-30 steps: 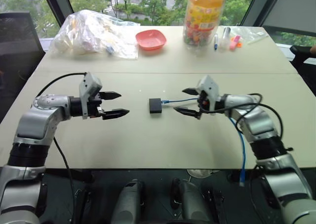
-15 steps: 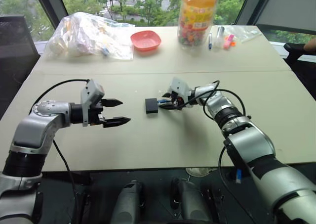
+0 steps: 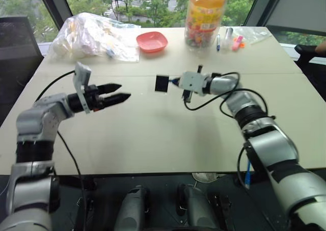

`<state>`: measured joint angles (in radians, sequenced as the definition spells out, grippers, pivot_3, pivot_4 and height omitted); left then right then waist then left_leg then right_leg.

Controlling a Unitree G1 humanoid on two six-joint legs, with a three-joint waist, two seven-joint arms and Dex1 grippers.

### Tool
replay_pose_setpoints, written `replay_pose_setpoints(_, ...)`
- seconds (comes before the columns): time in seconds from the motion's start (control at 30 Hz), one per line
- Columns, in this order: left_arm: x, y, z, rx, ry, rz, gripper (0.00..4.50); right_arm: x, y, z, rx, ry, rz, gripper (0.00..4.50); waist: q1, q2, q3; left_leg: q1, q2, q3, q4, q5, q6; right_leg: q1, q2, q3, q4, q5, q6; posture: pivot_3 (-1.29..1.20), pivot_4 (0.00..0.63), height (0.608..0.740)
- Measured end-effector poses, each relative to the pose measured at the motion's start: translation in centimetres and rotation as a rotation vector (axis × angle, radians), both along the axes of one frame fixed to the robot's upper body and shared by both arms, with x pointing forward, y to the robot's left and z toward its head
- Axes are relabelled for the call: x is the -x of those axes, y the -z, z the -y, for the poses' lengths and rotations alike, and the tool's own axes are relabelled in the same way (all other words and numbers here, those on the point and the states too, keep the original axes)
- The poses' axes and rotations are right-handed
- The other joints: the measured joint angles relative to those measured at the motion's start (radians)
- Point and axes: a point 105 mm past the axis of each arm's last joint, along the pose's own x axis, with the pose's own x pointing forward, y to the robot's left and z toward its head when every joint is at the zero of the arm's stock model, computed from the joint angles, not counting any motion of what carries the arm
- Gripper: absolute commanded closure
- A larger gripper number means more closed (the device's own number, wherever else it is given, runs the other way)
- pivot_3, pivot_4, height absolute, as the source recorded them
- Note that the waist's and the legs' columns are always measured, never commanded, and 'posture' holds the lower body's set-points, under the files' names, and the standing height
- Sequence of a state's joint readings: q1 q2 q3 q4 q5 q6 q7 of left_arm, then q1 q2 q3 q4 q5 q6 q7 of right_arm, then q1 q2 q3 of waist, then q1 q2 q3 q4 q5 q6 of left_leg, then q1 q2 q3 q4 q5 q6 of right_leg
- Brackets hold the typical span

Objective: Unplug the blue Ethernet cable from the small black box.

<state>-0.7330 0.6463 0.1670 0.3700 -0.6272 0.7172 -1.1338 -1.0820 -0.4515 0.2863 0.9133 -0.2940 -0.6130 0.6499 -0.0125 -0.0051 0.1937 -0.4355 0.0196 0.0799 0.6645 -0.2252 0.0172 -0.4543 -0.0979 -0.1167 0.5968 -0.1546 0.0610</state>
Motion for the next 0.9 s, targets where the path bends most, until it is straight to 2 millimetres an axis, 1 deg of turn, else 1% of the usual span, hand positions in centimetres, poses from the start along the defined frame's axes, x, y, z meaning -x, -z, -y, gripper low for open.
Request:
replay_pose_setpoints(0.07, -1.4, -1.0, 0.7, 0.043, 0.028, -0.002, 0.15, 1.0, -1.7, -0.8, -0.005, -0.050, 0.115, 4.47, -0.006, 0.000, 0.000, 0.000, -0.002, 0.003, -0.001, 0.000, 0.000, -0.001, 0.000, 0.000, 0.000, -0.001, 0.001, 0.00, 0.150, 0.740)
replay_pose_setpoints(0.13, -2.9, -1.3, 1.6, 0.060, 0.046, -0.013, 0.15, 1.7, -2.3, -1.1, 0.001, -0.070, 0.185, 4.47, -0.006, 0.000, 0.000, 0.000, -0.002, 0.004, -0.001, 0.000, 0.000, -0.001, 0.000, 0.000, 0.001, -0.001, 0.001, 0.00, 0.150, 0.740)
replay_pose_setpoints(0.23, -4.2, -1.5, 3.1, 0.099, 0.083, -0.046, 0.15, 1.9, -2.9, -0.8, 0.013, -0.052, 0.251, 4.47, -0.006, -0.002, 0.001, -0.001, -0.002, 0.005, -0.001, 0.000, 0.000, -0.003, 0.000, 0.001, 0.001, -0.001, 0.001, 0.00, 0.150, 0.740)
replay_pose_setpoints(0.3, -4.5, -2.1, 4.1, 0.116, 0.117, -0.039, 0.15, 2.1, -3.5, -1.0, 0.007, -0.052, 0.290, 4.47, -0.006, -0.002, 0.001, -0.003, -0.002, 0.005, 0.000, 0.000, 0.000, -0.004, 0.000, 0.001, 0.001, -0.001, 0.001, 0.00, 0.150, 0.740)
replay_pose_setpoints(0.37, -4.5, -3.1, 5.5, 0.122, 0.179, -0.006, 0.15, 2.3, -3.9, -1.2, 0.001, -0.049, 0.314, 4.47, -0.005, -0.002, 0.001, -0.003, -0.002, 0.004, 0.000, 0.000, 0.000, -0.004, 0.000, 0.001, 0.001, -0.001, 0.001, 0.00, 0.150, 0.740)
replay_pose_setpoints(0.43, -4.4, -3.7, 6.6, 0.124, 0.226, 0.015, 0.15, 2.3, -4.1, -1.3, -0.003, -0.042, 0.324, 4.47, -0.006, -0.002, 0.001, -0.003, -0.002, 0.004, 0.000, 0.000, 0.000, -0.004, 0.000, 0.001, 0.001, -0.001, 0.001, 0.00, 0.150, 0.740)
replay_pose_setpoints(0.5, -4.4, -3.8, 7.3, 0.123, 0.253, 0.019, 0.15, 2.3, -3.9, -1.3, -0.004, -0.033, 0.321, 4.47, -0.006, -0.002, 0.001, -0.004, -0.002, 0.004, 0.000, 0.000, 0.001, -0.005, 0.000, 0.001, 0.001, -0.001, 0.001, 0.00, 0.150, 0.740)
replay_pose_setpoints(0.6, -4.6, -2.9, 8.1, 0.108, 0.250, 0.004, 0.95, 2.4, -3.3, -1.1, -0.004, -0.021, 0.309, 4.50, -0.006, -0.002, 0.001, -0.004, -0.002, 0.004, 0.000, 0.000, 0.001, -0.005, 0.000, 0.001, 0.001, -0.001, 0.001, 0.00, 0.150, 0.740)
replay_pose_setpoints(0.7, -4.9, -1.8, 8.5, 0.105, 0.237, -0.034, 2.23, 2.6, -3.5, -1.4, -0.004, -0.023, 0.319, 4.50, -0.007, -0.003, 0.001, -0.005, -0.002, 0.004, 0.001, 0.000, 0.001, -0.006, 0.000, 0.001, 0.001, -0.001, 0.001, 0.00, 0.150, 0.740)
replay_pose_setpoints(0.77, -4.9, -1.7, 8.4, 0.114, 0.235, -0.038, 3.09, 2.7, -3.7, -1.5, -0.005, -0.024, 0.326, 4.50, -0.007, -0.003, 0.001, -0.005, -0.002, 0.004, 0.001, 0.000, 0.001, -0.006, 0.000, 0.001, 0.002, 0.000, 0.001, 0.00, 0.150, 0.740)
replay_pose_setpoints(0.83, -4.6, -1.9, 8.4, 0.128, 0.261, -0.030, 3.86, 2.5, -3.6, -1.1, -0.004, -0.004, 0.315, 4.50, -0.006, -0.003, 0.001, -0.005, -0.002, 0.004, 0.001, 0.000, 0.001, -0.006, 0.000, 0.001, 0.001, 0.000, 0.001, 0.00, 0.150, 0.740)
replay_pose_setpoints(0.87, -4.6, -1.9, 8.4, 0.123, 0.264, -0.030, 4.01, 2.5, -3.6, -1.2, -0.005, -0.004, 0.315, 4.50, -0.005, -0.003, 0.001, -0.005, -0.002, 0.004, 0.001, 0.000, 0.001, -0.006, 0.000, 0.001, 0.001, 0.000, 0.001, 0.00, 0.150, 0.740)
replay_pose_setpoints(0.9, -4.6, -1.9, 8.4, 0.121, 0.265, -0.030, 4.00, 2.6, -3.5, -1.2, -0.005, -0.003, 0.315, 4.50, -0.005, -0.003, 0.001, -0.005, -0.002, 0.003, 0.001, 0.000, 0.001, -0.006, 0.000, 0.001, 0.001, 0.000, 0.001, 0.00, 0.150, 0.740)
